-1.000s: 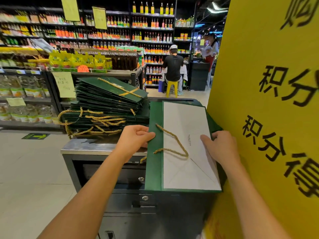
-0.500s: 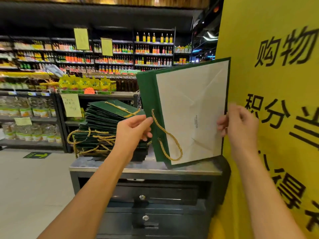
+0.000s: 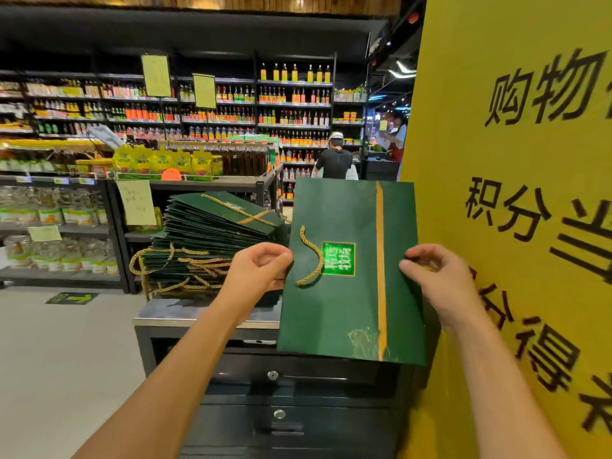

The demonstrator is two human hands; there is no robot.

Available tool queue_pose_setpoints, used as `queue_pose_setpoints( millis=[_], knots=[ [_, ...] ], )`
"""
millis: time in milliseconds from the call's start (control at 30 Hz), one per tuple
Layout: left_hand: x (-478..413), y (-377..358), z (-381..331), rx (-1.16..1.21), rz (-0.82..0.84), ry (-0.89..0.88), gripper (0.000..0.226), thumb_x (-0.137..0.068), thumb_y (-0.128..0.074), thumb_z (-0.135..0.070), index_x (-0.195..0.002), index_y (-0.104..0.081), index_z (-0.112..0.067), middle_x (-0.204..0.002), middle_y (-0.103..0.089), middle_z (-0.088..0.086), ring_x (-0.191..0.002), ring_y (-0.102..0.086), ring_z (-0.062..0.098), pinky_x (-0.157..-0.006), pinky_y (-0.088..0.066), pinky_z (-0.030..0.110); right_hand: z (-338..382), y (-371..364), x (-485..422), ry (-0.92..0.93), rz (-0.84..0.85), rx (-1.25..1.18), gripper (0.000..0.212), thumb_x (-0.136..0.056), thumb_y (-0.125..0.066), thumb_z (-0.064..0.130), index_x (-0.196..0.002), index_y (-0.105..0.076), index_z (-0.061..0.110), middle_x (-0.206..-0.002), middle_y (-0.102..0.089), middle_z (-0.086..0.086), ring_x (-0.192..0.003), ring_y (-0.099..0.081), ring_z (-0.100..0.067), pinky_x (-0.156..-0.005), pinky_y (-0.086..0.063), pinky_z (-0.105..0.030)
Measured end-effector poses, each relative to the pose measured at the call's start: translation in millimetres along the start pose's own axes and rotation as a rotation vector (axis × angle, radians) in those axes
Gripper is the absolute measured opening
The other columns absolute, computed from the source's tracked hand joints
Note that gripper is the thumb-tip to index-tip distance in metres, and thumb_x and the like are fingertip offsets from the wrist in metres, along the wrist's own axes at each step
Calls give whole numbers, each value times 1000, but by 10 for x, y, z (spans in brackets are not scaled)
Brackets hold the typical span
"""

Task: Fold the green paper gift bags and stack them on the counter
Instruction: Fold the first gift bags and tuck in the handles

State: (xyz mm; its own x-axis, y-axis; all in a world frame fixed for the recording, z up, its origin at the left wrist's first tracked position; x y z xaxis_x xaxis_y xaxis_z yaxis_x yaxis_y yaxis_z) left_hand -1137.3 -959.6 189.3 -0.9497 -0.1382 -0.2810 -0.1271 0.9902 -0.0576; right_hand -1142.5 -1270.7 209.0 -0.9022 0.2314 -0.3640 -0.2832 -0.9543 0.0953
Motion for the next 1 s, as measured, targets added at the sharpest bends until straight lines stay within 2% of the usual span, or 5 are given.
queue_pose_setpoints(
  millis=[267,400,567,733,1000],
  knots=[
    [-50,-107,568,-176,122,195,19,-97,-67,-14,-113,-68,-6,-92,-78,15,-76,-67,26,-60,-60,30,-545,-210,-1,-40,17,198,22,-94,-66,3,-108,-66,19,-109,-61,8,-111,-55,-11,-80,-40,-15],
    [-79,-95,628,-240,121,167,14,-96,-67,-12,-107,-68,-3,-78,-75,8,-76,-71,21,-63,-60,31,-560,-303,33,58,-70,667,24,-92,-69,13,-113,-66,25,-121,-58,2,-119,-52,-20,-98,-42,-33],
    [-86,-116,659,-339,158,144,12,-95,-69,-15,-103,-68,-6,-85,-78,12,-91,-74,36,-73,-61,40,-262,-965,145,258,114,424,2,-92,-69,23,-93,-70,24,-91,-66,10,-85,-60,-3,-73,-45,-19],
    [-86,-80,670,-366,157,107,7,-94,-69,-11,-98,-67,-6,-70,-71,8,-69,-67,24,-66,-60,35,-259,-1578,88,232,292,492,34,-78,-76,56,-90,-69,25,-90,-62,10,-86,-58,-7,-75,-47,-29],
    [-109,-59,729,-319,161,149,6,-97,-67,-11,-96,-67,-5,-84,-78,13,-81,-75,25,-73,-62,33,-452,-1598,-18,247,347,475,5,-91,-71,26,-86,-72,25,-84,-65,8,-71,-56,-4,-60,-38,-10]
  ],
)
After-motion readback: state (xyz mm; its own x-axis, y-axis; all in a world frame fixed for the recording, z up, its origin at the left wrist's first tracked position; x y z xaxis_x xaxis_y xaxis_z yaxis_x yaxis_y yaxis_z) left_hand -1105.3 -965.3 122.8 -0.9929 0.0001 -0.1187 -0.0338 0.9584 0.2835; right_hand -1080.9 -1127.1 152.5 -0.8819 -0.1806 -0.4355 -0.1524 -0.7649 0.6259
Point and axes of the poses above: each hand's wrist, its own x-axis away from the middle knuckle, its own y-axis out of the back of the hand, z = x × y, the point moved 8 cm from there along -x, towards the middle knuckle
